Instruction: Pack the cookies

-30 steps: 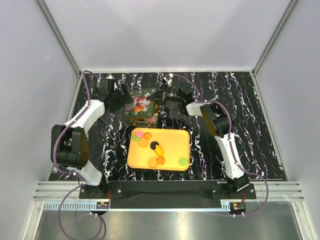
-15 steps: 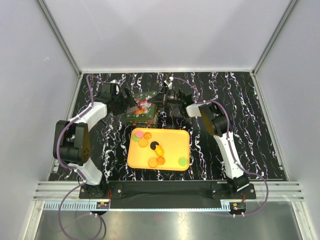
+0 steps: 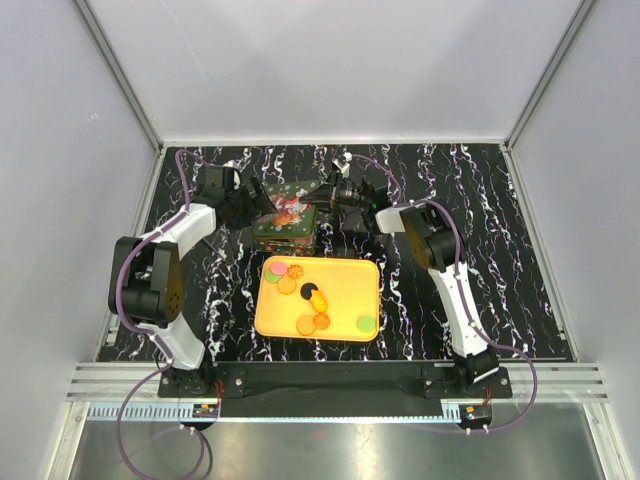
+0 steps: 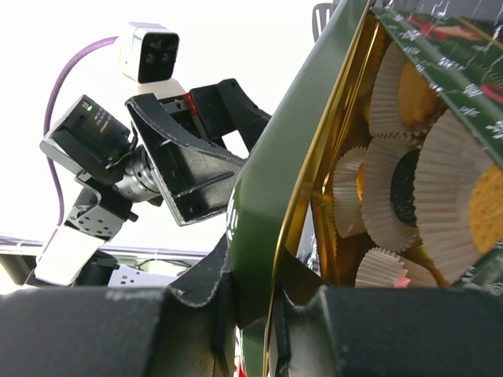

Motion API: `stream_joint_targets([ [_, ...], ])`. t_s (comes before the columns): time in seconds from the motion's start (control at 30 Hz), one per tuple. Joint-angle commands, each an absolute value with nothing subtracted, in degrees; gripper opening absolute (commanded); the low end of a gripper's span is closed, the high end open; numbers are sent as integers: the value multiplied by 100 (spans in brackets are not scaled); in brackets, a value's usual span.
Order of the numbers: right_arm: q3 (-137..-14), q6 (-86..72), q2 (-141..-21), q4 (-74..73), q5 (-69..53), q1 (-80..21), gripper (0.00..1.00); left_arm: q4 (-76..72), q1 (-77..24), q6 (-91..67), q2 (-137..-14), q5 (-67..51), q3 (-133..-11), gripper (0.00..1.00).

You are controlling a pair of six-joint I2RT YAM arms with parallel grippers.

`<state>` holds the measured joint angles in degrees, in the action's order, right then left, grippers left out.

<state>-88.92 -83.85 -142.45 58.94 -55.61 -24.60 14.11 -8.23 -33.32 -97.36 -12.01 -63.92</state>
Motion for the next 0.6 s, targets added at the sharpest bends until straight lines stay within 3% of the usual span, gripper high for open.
stream_joint_targets([
  [0.0, -8947, -8385, -14326, 6196, -5634, -2391, 15, 1222, -835, -3313, -9782, -1266, -6416, 93],
  [0.57, -9211, -9511, -14678, 7269, -5669, -2426, 14, 1257, -835, -3313, -9686, -1239, -6416, 94],
])
